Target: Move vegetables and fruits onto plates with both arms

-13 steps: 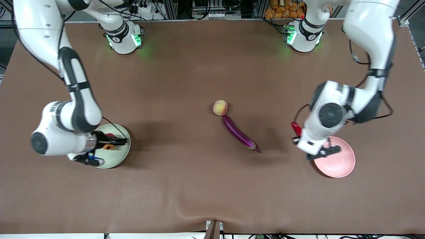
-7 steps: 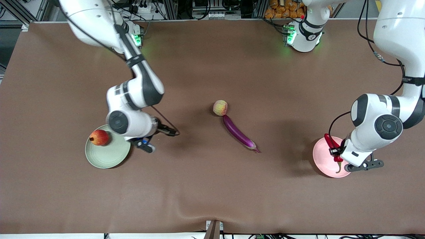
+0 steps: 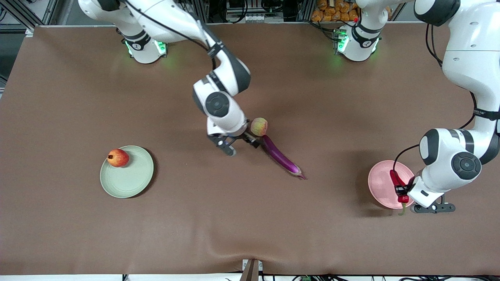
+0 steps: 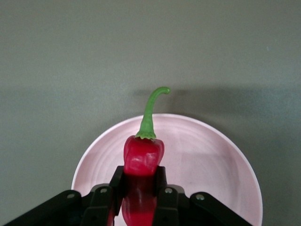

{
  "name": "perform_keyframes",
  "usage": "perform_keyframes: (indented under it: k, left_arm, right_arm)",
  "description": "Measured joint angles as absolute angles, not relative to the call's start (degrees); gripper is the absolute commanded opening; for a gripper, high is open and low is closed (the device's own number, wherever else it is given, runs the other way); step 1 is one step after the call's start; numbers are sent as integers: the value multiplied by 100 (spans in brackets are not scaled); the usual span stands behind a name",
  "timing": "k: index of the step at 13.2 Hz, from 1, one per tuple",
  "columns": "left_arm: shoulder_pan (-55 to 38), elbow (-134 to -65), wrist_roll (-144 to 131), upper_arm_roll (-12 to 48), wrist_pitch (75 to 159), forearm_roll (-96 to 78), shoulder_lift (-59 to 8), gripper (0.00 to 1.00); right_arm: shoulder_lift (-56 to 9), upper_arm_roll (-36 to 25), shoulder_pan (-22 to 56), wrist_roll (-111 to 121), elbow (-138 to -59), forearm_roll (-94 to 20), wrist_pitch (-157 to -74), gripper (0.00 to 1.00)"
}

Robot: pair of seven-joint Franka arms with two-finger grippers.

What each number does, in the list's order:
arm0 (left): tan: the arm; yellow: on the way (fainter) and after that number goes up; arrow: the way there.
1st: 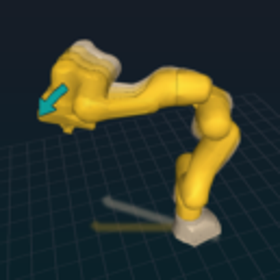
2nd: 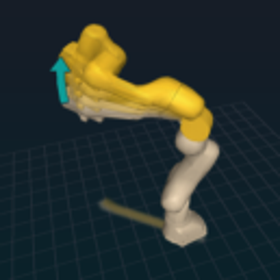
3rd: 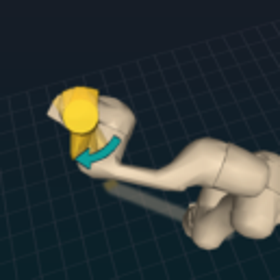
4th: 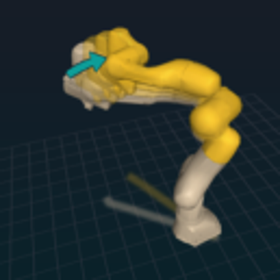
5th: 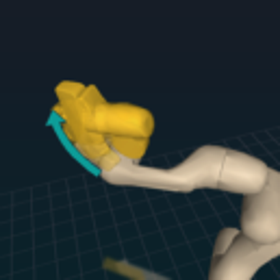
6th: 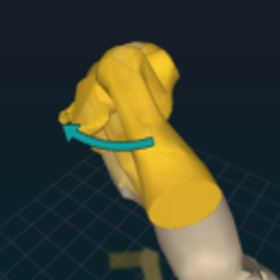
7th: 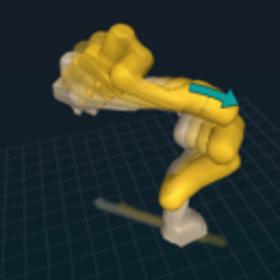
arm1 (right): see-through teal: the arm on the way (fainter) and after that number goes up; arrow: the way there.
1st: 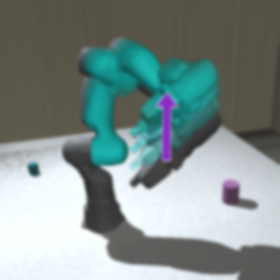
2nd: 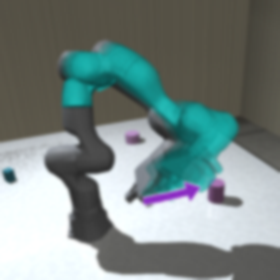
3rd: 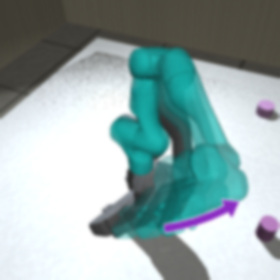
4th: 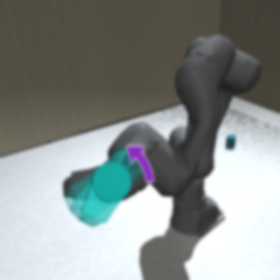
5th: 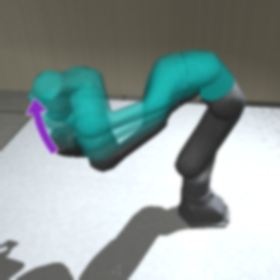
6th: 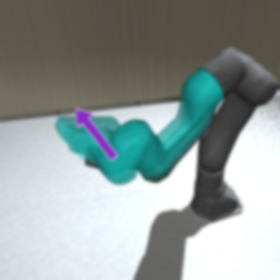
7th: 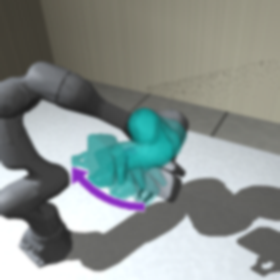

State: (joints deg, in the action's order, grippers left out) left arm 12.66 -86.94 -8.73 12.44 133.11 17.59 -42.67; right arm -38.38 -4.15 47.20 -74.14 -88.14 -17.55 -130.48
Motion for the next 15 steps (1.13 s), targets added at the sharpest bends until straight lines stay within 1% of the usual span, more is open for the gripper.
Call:
perform_keyframes:
  k: [1,5,7,8,9,11,12,13,15]
  left_arm:
    - [1266,-8659,-862,1245,13311,1759,-4289,99]
    - [1375,-8572,-842,1272,13382,1758,-4353,100]
    - [1428,-8494,-884,1464,13321,1637,-4316,100]
    - [1428,-8458,-1023,1602,13109,1494,-4239,100]
    - [1423,-8438,-1324,1769,12799,1354,-4113,100]
    - [1407,-8466,-2383,2207,12147,1278,-3850,100]
    - [1392,-8548,-3140,2506,11950,1271,-3770,100]
    - [1340,-8667,-3916,2780,11895,1268,-3751,100]
    - [959,-8856,-5536,3003,11923,1197,-3800,100]
  right_arm:
    - [-3890,-421,4912,-7488,-8803,-1749,-13181,100]
    - [-4051,-439,5262,-7533,-8825,-1372,-13183,100]
    - [-4184,-439,5289,-7532,-8862,-1236,-13173,100]
    - [-4244,-439,5309,-7532,-8873,-1202,-13173,100]
    - [-4295,-440,5333,-7532,-8885,-1158,-13174,98]
    - [-4339,-445,5389,-7661,-8892,-885,-13181,47]
    - [-4339,-447,5398,-7826,-8888,-700,-13186,37]
    - [-4339,-468,5397,-7936,-8868,-579,-13186,37]
    - [-4307,-564,5358,-7963,-8792,-537,-13050,37]
